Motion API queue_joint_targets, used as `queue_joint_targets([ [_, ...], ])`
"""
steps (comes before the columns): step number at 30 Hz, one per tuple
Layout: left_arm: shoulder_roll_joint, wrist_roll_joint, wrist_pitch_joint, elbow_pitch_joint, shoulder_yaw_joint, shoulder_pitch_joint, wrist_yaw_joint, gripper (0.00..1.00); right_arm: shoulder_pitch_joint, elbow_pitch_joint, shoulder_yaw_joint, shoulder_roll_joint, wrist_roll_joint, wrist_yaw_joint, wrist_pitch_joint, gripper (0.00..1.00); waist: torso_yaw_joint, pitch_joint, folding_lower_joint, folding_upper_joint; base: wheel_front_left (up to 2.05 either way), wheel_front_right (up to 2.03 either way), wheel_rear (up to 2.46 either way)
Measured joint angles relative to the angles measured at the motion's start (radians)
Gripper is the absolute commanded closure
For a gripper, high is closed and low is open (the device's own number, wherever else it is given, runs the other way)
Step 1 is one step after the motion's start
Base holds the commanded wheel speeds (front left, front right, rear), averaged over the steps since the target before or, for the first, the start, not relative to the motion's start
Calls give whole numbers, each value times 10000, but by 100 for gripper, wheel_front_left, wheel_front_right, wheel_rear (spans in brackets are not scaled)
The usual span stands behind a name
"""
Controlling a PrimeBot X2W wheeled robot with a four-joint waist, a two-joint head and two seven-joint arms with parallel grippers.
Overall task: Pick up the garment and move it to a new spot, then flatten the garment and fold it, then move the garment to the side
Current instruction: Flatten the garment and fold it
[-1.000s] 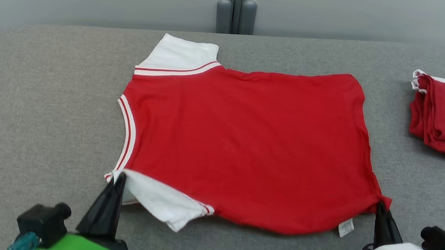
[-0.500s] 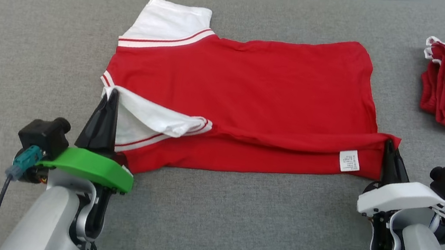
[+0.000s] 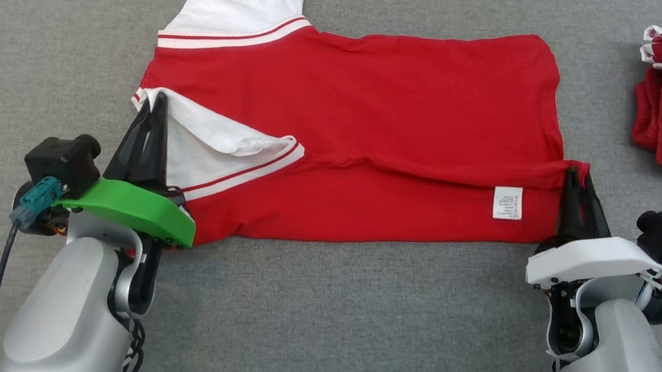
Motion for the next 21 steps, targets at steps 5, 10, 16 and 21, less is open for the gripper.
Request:
queue_joint_targets([
  [5, -276, 347, -2, -205, 259, 125, -247, 0, 292, -713, -90, 0, -130, 0, -8, 0, 51, -171, 0, 0, 0, 0, 0],
  [10, -497, 514, -10, -788, 558, 703, -477, 0, 956, -1576, -349, 4, -378, 0, -10, 0, 117, -452, 0, 0, 0, 0, 0],
  [16, -520, 508, -10, -1290, 709, 1905, -594, 0, 1850, -2328, -723, -4, -989, 0, -10, 0, 168, -888, 0, 0, 0, 0, 0],
  [21, -226, 303, 717, -1455, 775, 2833, -445, 0, 2502, -2577, -838, -2, -1432, 0, -10, 0, 260, -1258, 0, 0, 0, 0, 0],
])
